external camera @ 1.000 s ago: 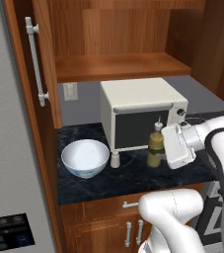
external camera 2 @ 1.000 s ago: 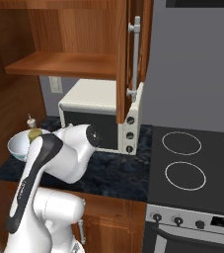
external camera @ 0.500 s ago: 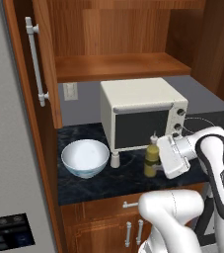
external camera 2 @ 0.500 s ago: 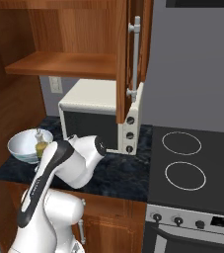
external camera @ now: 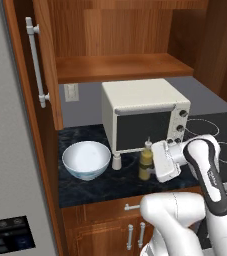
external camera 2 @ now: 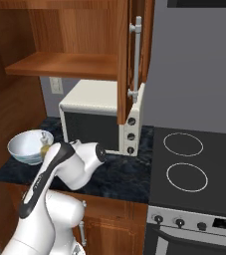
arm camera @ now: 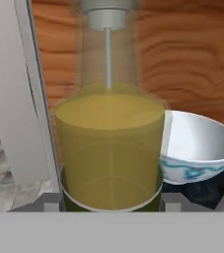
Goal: Retrieve the bottle and the shaker from the cabinet and place them next to the mixing bowl on the counter. Then add garlic from the fridge to the mixing bowl.
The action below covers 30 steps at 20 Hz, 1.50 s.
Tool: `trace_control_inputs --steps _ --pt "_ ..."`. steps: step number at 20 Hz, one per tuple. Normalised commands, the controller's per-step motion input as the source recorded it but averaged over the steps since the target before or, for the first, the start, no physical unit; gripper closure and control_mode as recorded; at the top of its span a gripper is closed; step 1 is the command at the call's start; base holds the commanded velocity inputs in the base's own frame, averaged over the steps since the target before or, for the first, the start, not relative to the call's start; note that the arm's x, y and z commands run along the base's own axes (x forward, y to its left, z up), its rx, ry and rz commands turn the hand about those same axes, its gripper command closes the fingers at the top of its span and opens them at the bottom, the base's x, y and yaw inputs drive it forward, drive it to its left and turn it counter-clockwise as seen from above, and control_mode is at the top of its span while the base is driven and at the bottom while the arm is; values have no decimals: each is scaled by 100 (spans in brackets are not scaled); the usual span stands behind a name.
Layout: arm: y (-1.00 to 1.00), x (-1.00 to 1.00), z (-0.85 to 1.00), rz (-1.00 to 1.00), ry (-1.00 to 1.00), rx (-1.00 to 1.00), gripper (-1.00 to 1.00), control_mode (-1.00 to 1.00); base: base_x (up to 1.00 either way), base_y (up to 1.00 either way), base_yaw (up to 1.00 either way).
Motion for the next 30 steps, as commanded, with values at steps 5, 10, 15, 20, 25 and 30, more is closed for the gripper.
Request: trace_control_inputs --steps 5,10,15,20,25,30 --pt "15 42 -42 -7 0 0 100 -100 0 0 0" --pt "21 27 -46 -5 0 0 100 -100 0 0 0" --pt "25 21 -54 -3 0 0 100 -100 0 0 0" --pt "16 6 -39 -4 0 0 100 -100 0 0 0" --pt "9 0 -26 -3 0 0 100 -100 0 0 0" --pt "8 0 -18 0 0 0 100 -100 0 0 0"
